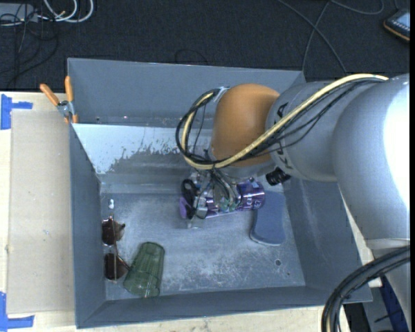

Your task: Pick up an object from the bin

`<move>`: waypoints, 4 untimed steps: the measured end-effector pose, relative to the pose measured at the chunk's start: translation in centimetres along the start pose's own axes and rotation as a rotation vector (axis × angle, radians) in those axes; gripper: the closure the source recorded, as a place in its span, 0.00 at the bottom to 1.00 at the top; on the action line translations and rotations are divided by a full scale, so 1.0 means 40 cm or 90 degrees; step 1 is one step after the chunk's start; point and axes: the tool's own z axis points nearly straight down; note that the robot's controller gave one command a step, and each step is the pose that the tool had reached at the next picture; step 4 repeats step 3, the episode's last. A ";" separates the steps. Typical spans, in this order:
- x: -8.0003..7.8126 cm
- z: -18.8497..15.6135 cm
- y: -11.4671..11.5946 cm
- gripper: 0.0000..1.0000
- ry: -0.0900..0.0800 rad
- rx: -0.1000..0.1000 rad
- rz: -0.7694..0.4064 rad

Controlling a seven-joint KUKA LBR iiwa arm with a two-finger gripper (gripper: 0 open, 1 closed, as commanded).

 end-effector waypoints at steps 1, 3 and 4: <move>0.001 -0.016 0.000 1.00 0.001 0.000 0.001; 0.007 -0.166 -0.001 1.00 0.007 0.001 0.003; 0.007 -0.166 -0.001 1.00 0.007 0.001 0.003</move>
Offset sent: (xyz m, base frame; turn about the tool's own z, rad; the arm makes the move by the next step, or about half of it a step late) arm 0.0001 0.0001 0.0316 0.0014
